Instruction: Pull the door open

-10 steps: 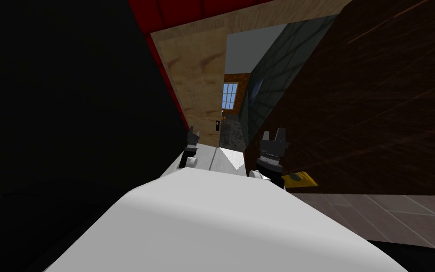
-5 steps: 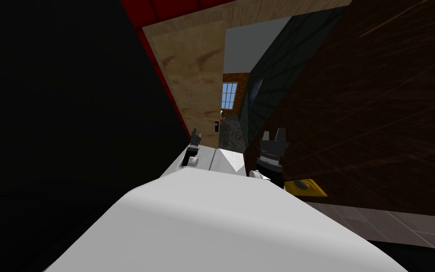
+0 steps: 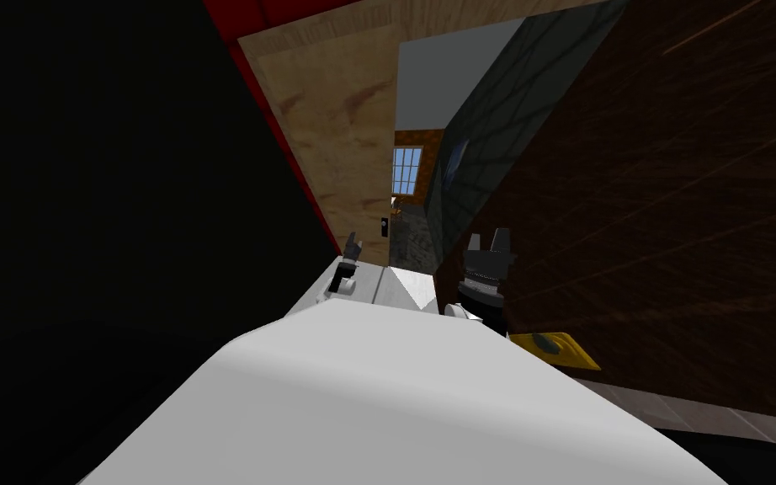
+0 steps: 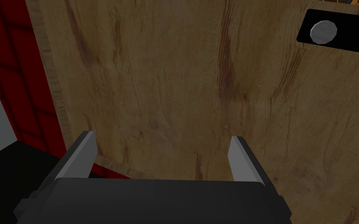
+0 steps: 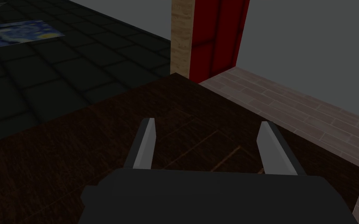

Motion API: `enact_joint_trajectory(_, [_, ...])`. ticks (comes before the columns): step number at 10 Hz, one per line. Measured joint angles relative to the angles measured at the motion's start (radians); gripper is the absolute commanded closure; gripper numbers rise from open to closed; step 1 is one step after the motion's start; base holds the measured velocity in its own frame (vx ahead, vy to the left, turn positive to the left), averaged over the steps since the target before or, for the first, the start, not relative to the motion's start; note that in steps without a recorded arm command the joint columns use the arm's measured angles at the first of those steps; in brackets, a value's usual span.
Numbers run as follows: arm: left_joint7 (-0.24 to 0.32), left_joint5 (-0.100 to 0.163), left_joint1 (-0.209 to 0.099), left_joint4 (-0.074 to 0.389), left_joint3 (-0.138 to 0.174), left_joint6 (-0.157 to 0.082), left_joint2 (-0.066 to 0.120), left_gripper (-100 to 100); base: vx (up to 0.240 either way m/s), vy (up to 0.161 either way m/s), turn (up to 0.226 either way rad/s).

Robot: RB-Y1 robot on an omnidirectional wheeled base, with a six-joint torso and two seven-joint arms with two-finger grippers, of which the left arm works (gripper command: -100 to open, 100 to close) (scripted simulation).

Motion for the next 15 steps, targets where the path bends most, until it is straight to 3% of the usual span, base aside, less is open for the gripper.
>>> enact_joint_trajectory(13, [0.002,0.009,-0.147,0.287,-0.008,0.069,0.032,-100,0.102,-0.012,-0.018])
enact_joint_trajectory(15, [0.002,0.010,-0.182,0.353,-0.008,0.074,0.037,-100,0.166,-0.013,-0.030])
